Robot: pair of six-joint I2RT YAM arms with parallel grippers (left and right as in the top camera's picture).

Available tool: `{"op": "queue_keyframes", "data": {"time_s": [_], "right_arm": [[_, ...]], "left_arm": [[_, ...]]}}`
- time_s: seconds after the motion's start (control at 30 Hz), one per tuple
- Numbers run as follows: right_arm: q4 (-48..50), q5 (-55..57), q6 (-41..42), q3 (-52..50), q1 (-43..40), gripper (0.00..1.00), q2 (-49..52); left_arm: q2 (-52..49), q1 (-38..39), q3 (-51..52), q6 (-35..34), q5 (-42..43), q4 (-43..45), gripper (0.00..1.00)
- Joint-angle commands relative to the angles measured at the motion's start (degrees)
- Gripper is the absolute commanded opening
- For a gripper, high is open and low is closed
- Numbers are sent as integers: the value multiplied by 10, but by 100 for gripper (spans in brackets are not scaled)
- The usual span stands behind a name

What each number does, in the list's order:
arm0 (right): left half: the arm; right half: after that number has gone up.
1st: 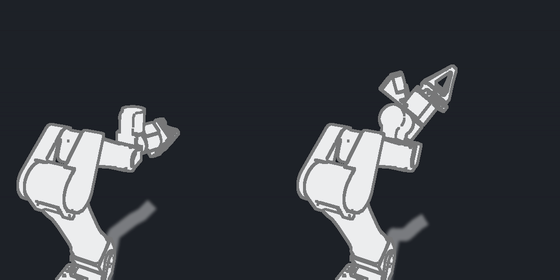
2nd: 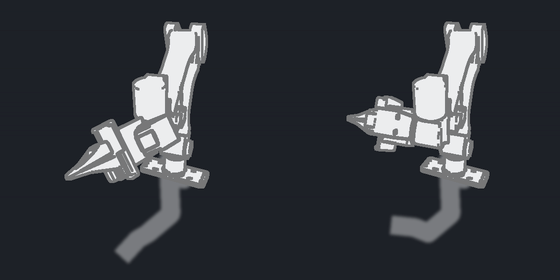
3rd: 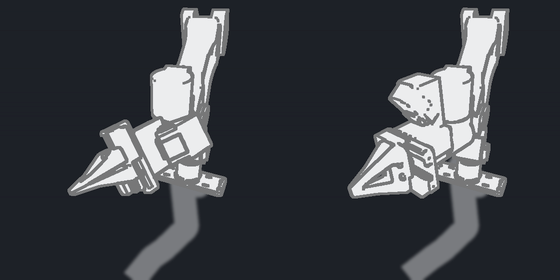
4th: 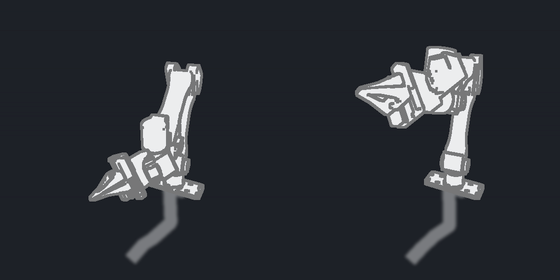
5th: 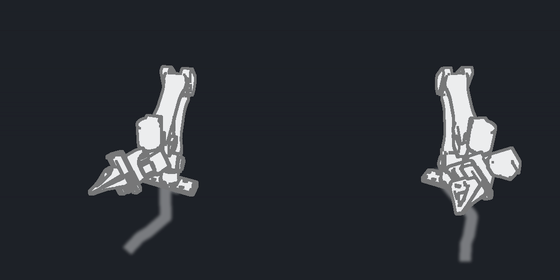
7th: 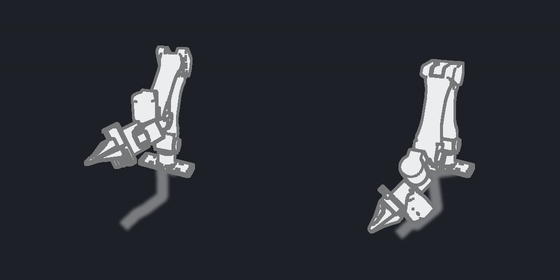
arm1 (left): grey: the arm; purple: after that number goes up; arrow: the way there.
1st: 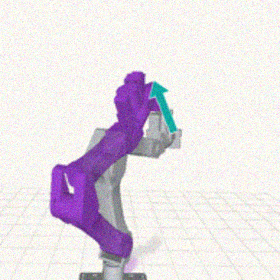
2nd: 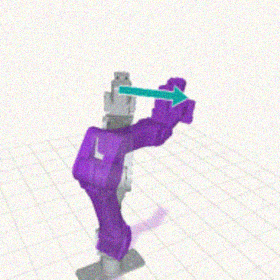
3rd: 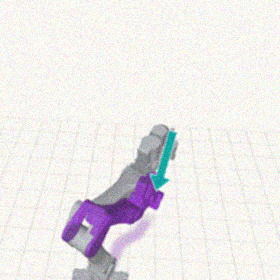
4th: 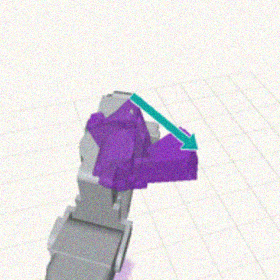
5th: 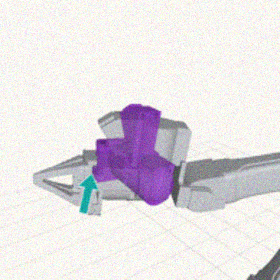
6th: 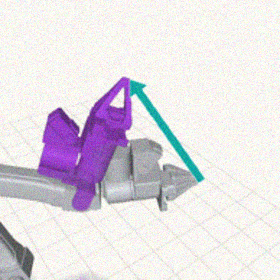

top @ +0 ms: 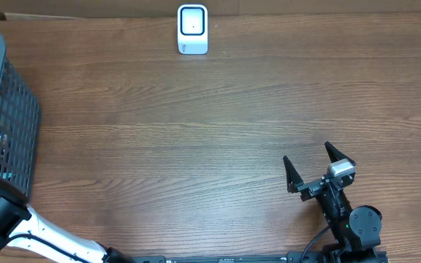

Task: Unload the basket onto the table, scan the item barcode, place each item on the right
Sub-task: 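Grasp the green-lidded jar inside the basket with the left gripper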

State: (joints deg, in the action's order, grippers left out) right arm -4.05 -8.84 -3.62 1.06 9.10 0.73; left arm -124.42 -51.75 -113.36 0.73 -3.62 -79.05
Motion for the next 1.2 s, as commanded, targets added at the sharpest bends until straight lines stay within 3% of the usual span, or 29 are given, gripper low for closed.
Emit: {"op": "queue_keyframes", "data": {"time_s": [0.0,0.33,0.8,0.9,1.03,1.17], "right_arm": [[3,-2,2,-6,2,100,-6],[3,-2,2,-6,2,100,-6],[3,-2,2,-6,2,100,-6],[3,-2,2,-6,2,100,-6],[3,-2,2,-6,2,100,-6],[3,-2,2,-6,2,100,-6]], "left_arm": [[-5,4,7,12,5,12,100],[-5,19,6,50,17,64,95],[-7,5,91,80,-31,92,100],[-7,3,91,74,-33,106,93],[-7,4,91,74,-31,124,72],[-8,7,91,74,-27,134,62]]}}
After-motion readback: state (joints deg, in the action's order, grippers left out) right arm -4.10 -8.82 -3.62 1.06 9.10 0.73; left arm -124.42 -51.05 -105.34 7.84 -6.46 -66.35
